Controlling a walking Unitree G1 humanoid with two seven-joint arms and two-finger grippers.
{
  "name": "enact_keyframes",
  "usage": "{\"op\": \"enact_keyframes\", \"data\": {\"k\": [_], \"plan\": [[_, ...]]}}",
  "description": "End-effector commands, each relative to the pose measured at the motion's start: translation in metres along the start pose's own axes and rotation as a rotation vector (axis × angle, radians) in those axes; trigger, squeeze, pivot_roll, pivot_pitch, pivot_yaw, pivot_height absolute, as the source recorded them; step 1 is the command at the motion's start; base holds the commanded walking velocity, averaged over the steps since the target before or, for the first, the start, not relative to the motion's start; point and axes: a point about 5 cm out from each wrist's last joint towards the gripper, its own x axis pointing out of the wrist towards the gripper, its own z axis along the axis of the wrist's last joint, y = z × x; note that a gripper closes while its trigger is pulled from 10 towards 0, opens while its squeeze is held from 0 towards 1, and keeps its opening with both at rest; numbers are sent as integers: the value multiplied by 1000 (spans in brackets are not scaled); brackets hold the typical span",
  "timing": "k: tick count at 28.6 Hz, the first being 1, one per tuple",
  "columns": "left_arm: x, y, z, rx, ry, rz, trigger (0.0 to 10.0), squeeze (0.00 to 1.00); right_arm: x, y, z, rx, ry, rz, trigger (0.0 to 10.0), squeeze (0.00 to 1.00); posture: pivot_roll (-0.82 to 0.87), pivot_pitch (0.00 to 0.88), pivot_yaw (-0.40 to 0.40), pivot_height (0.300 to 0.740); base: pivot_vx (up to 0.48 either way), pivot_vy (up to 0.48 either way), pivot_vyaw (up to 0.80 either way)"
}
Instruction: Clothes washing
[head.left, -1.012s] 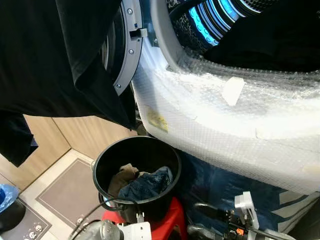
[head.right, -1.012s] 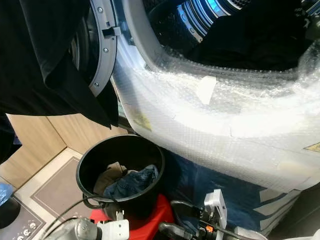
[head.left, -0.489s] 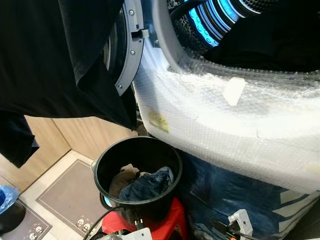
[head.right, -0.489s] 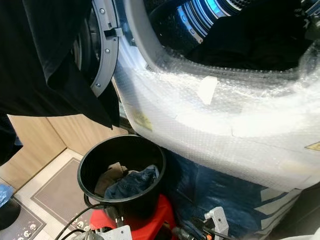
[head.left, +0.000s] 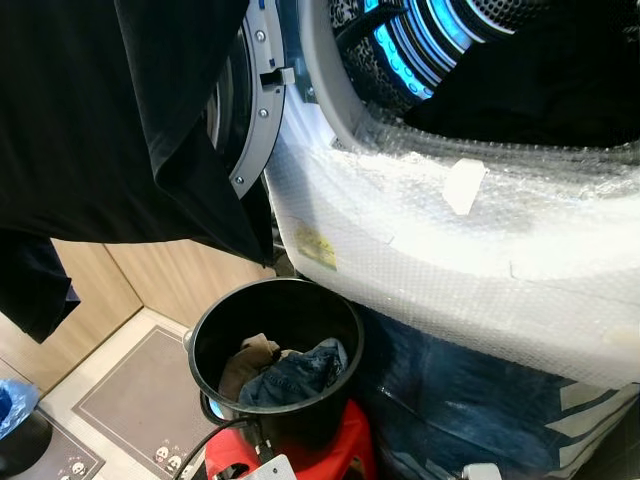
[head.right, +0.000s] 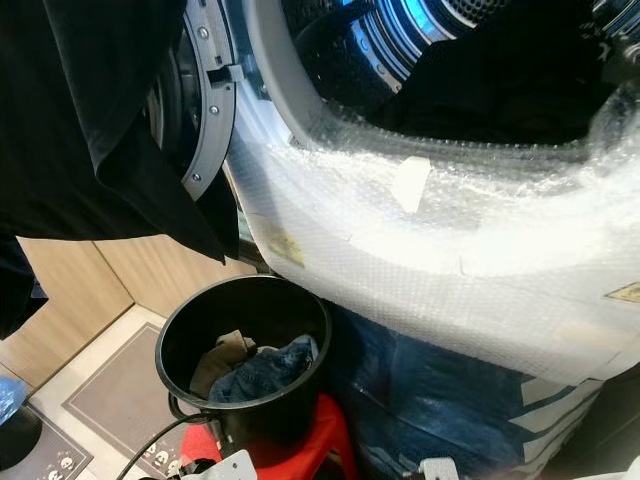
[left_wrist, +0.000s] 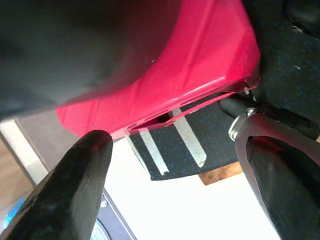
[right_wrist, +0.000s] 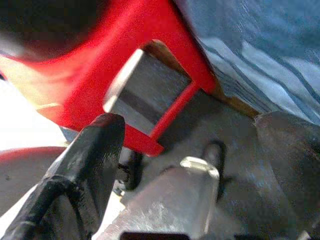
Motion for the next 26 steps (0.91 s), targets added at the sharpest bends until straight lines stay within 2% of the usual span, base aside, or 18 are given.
{"op": "enact_keyframes", "data": {"k": [1, 7, 10, 13, 19, 23, 26], "plan": [[-1, -1, -11, -21, 38, 9, 10000, 0, 2, 3, -6, 15, 16, -20, 10000, 0, -125, 0, 124, 740, 0, 0, 0], [0, -6, -2, 16, 3, -16, 10000, 0, 5, 13, -16, 32, 40, -33, 10000, 0, -138, 3, 145, 740, 0, 0, 0], [1, -12, 6, 65, -40, -78, 10000, 0, 6, 17, -17, 42, 35, -43, 10000, 0, -153, 12, 161, 740, 0, 0, 0], [1, -22, 5, 139, -46, -155, 10000, 0, 7, 18, -17, 56, 30, -50, 10000, 0, -164, 15, 170, 740, 0, 0, 0], [-1, -38, -5, 181, -13, -253, 10000, 0, 7, 17, -17, 53, 30, -65, 10000, 0, -163, 9, 157, 740, 0, 0, 0], [-1, -42, -12, 181, 7, -250, 10000, 0, 7, 16, -16, 40, 36, -72, 10000, 0, -158, 6, 145, 740, 0, 0, 0], [-2, -45, -19, 127, 32, -229, 10000, 0, 7, 14, -16, 25, 47, -103, 10000, 0, -146, 4, 125, 740, 0, 0, 0]]}}
